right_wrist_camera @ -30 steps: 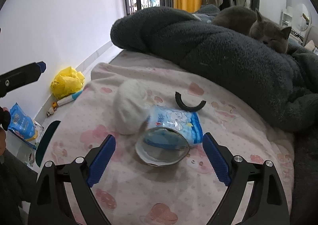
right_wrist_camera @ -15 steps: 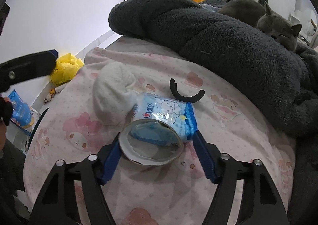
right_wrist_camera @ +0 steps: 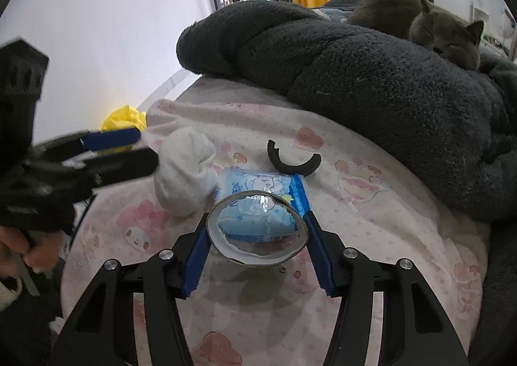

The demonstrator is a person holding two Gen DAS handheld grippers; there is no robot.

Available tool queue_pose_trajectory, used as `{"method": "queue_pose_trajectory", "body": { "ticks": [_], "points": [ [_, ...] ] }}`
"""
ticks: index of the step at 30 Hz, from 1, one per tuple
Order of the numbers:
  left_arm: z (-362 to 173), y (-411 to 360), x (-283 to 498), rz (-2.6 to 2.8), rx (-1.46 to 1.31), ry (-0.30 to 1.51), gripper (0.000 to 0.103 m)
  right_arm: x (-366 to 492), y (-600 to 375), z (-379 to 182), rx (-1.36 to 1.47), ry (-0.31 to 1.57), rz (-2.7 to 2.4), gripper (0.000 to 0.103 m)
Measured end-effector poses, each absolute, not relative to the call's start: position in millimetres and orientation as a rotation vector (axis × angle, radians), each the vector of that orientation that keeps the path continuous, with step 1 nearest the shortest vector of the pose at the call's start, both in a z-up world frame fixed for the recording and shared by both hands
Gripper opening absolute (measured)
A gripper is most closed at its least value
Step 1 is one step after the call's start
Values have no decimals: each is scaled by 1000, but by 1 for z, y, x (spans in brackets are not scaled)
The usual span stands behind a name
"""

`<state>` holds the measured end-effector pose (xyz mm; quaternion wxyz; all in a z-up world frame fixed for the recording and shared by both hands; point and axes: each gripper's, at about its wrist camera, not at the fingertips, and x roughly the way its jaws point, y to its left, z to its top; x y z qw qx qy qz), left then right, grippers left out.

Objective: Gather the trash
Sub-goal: 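Grasp the white cloth ball with the left gripper while the right grasps the clear tape ring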

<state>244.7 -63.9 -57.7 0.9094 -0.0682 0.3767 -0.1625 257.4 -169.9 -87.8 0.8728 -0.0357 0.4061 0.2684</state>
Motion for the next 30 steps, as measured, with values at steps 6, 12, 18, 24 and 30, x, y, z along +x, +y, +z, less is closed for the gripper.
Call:
{"method": "queue_pose_trajectory", "body": {
  "ticks": [6,12,18,24,30],
  "points": [
    [-61,-72,247,-346,-133,783,84,261,-183,-84,-24,837,553,57],
    [-70,-82,252,-359,-127,804,84,264,-195,-80,10,820,534,57],
    [-80,-87,255,-355,-125,826,84,264,-212,-73,84,805,532,57],
    [-88,-83,258,-344,-152,858,69,263,-217,-68,98,796,523,57],
    [-86,-77,255,-383,-193,864,50,262,-212,-56,105,776,529,57]
  ]
}}
